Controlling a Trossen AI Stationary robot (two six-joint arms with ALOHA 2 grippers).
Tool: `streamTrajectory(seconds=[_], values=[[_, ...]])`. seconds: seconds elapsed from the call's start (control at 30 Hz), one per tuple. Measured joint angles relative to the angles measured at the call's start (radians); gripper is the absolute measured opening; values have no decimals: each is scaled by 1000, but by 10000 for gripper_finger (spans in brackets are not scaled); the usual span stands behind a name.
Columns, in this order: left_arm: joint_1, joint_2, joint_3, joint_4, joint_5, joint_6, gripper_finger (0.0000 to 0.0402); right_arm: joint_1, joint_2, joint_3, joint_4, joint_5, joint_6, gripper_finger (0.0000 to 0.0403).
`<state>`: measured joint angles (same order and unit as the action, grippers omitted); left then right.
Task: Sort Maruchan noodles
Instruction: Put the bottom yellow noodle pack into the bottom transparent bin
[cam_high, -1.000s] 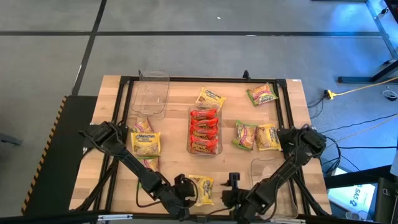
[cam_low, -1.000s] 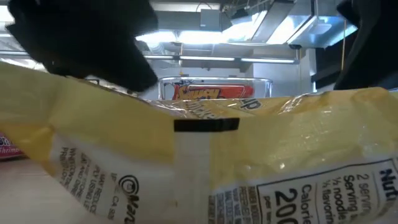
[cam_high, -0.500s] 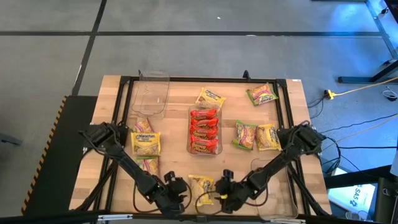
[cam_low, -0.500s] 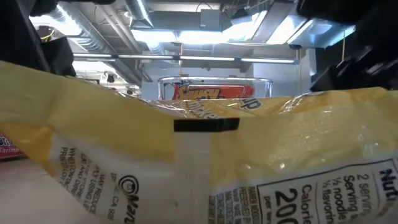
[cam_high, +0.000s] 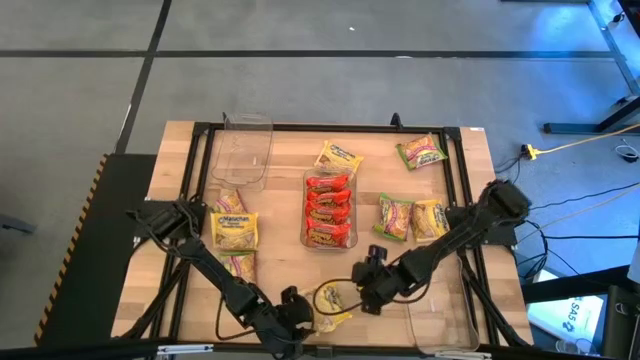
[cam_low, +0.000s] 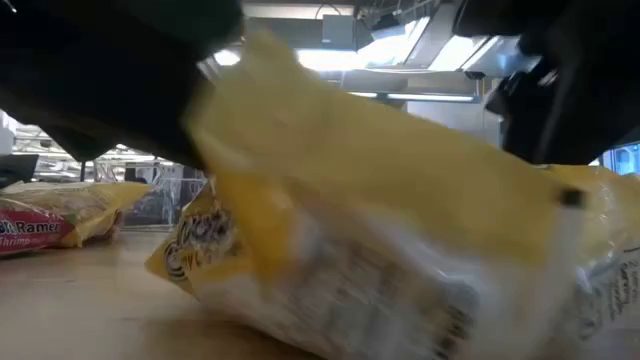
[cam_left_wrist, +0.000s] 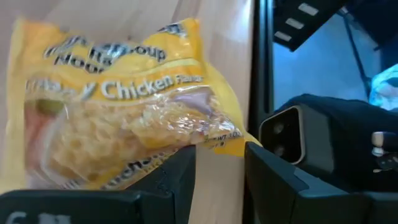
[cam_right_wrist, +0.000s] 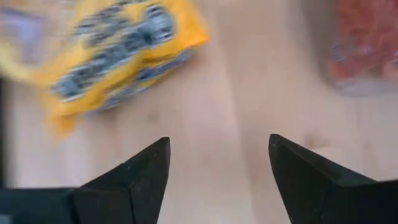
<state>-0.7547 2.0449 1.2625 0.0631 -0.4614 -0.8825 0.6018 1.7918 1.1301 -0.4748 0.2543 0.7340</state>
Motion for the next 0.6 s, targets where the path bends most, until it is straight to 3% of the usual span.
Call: streamTrajectory(seconds=[0.1,0.27,0.47,0.6], values=[[0,0,0,-6,-30,14,130,1,-37,-17,46,-110,25,245],[-6,0,0,-11,-85,29,130,-14,-41,-139,338,-250,80,245],[-21,0,0,-13,-84,29,130,-87,-40,-257,627,-254,210,245],[-32,10,0,-17,-166,30,130,-99,-21,-268,682,-217,241,245]])
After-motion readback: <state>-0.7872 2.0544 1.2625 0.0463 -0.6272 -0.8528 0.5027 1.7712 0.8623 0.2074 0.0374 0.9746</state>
